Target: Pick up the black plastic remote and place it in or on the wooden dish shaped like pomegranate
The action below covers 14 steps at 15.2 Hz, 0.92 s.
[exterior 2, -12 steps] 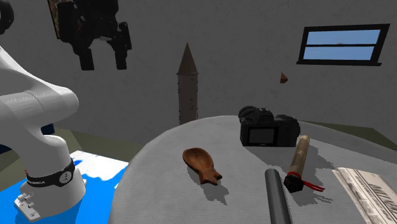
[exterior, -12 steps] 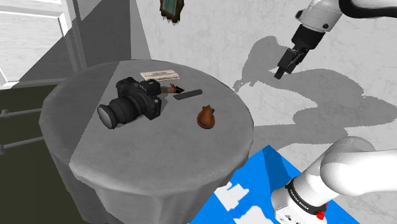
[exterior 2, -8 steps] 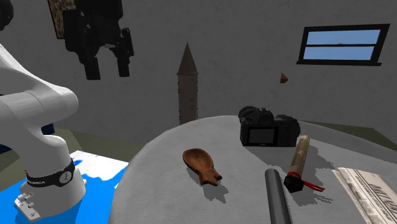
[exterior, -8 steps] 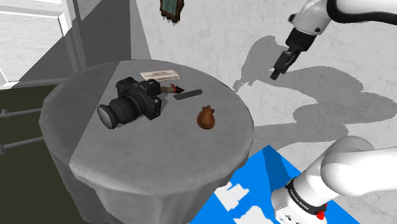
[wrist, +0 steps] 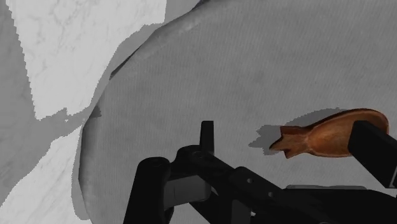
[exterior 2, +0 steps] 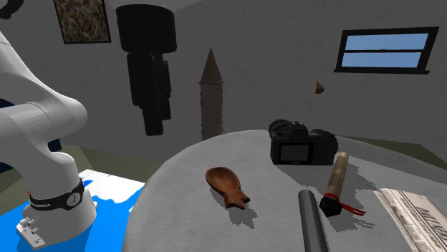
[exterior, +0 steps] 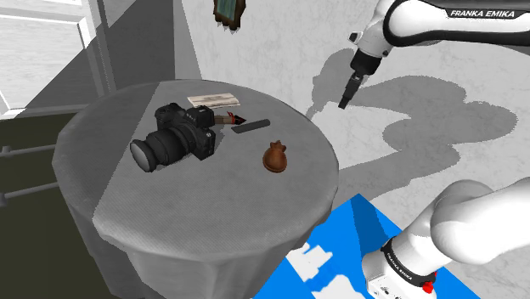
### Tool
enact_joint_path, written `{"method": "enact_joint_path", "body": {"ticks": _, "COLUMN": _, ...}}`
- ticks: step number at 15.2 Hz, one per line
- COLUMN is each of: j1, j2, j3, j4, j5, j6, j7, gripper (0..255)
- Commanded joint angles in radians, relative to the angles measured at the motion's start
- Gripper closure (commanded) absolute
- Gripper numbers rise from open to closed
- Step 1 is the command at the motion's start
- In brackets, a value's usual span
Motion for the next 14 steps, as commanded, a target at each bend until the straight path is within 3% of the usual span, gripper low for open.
{"method": "enact_joint_path", "body": {"ticks": 1, "j1": 0.019, "j2": 0.064, "j3": -0.025, "j4": 0.017, "j5": 0.001, "j6": 0.049, "j7": -0.086, "gripper": 0}}
{"method": "enact_joint_path", "body": {"ticks": 8, "j1": 0.074, "j2": 0.324, "j3": -0.085, "j4": 0.143, "j5": 0.051, "j6": 0.181, "j7": -0.381, "gripper": 0}}
{"method": "enact_joint_path", "body": {"ticks": 14, "j1": 0.097, "j2": 0.549, "j3": -0.087, "j4": 0.289, "j5": 0.121, "j6": 0.248, "j7": -0.624, "gripper": 0}}
